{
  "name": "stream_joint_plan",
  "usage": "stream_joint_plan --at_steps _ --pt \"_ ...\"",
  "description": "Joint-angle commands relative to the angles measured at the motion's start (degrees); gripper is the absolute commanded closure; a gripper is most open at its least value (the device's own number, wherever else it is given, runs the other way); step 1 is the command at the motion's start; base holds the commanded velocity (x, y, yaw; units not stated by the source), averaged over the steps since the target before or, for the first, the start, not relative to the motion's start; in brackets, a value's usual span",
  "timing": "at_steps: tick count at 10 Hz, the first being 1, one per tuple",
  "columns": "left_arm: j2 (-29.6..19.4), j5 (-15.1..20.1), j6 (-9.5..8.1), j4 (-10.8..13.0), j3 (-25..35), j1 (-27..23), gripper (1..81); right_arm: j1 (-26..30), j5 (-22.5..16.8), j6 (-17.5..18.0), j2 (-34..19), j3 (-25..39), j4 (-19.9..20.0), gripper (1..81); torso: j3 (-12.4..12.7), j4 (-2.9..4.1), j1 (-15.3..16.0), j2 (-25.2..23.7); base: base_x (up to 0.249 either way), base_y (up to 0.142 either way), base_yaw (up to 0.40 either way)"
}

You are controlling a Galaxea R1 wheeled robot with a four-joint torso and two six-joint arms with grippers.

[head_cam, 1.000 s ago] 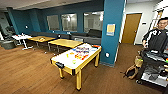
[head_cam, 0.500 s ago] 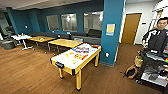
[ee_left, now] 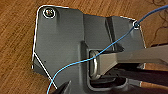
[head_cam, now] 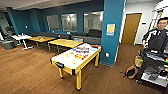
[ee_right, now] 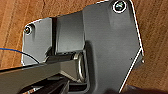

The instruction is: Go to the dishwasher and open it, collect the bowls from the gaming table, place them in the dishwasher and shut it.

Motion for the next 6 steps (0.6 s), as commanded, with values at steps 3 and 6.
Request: stream_joint_plan --at_steps 3,6 --pt "-0.25 2.81 0.46 0.42 0.30 -1.85 1.0 2.45 -2.70 -0.27 0.16 0.15 0.10 1.0 0.00 0.00 0.00 0.00 0.000 0.080 0.000" --pt "-0.34 2.72 0.46 0.42 0.30 -1.85 1.0 2.62 -2.70 -0.27 0.16 0.15 0.10 1.0 0.00 0.00 -0.04 -0.02 0.000 0.086 0.000"
